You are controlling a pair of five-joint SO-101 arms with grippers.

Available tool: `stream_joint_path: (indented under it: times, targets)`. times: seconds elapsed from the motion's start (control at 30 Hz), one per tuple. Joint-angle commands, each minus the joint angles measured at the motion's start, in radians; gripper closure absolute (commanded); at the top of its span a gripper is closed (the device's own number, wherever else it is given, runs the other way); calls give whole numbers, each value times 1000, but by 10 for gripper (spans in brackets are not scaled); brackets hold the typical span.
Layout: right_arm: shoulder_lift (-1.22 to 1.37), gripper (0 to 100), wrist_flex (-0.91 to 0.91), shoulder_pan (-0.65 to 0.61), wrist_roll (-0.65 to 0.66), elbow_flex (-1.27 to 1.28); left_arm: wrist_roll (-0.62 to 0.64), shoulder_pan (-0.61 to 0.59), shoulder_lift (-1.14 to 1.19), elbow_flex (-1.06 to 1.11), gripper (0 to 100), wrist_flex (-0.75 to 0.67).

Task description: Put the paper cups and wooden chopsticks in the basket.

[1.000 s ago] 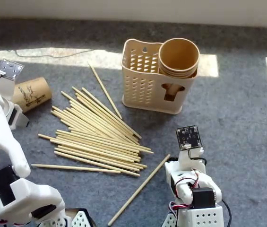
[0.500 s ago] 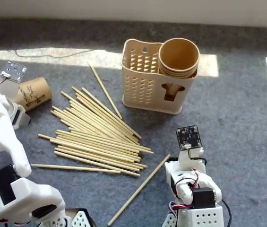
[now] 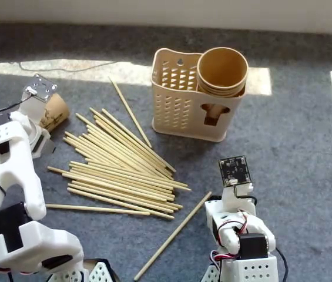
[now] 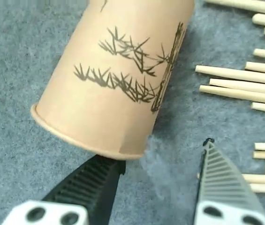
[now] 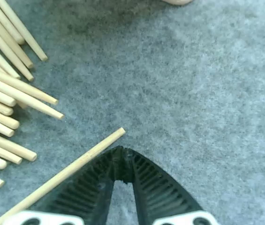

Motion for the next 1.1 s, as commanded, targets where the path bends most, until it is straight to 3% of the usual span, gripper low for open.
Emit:
stream_joint_path:
  times: [0.0,0.43,0.83,1.07]
  targets:
    - [-5,993,10,10,0,97,2,50,-48,44,753,-84]
    - [-5,993,10,10,0,97,3,82,-125,65,924,-94]
    - [-5,993,10,10,0,97,-3,110,-444,54,995,288]
    - [-5,993,10,10,0,97,-5,102,-530,54,995,322]
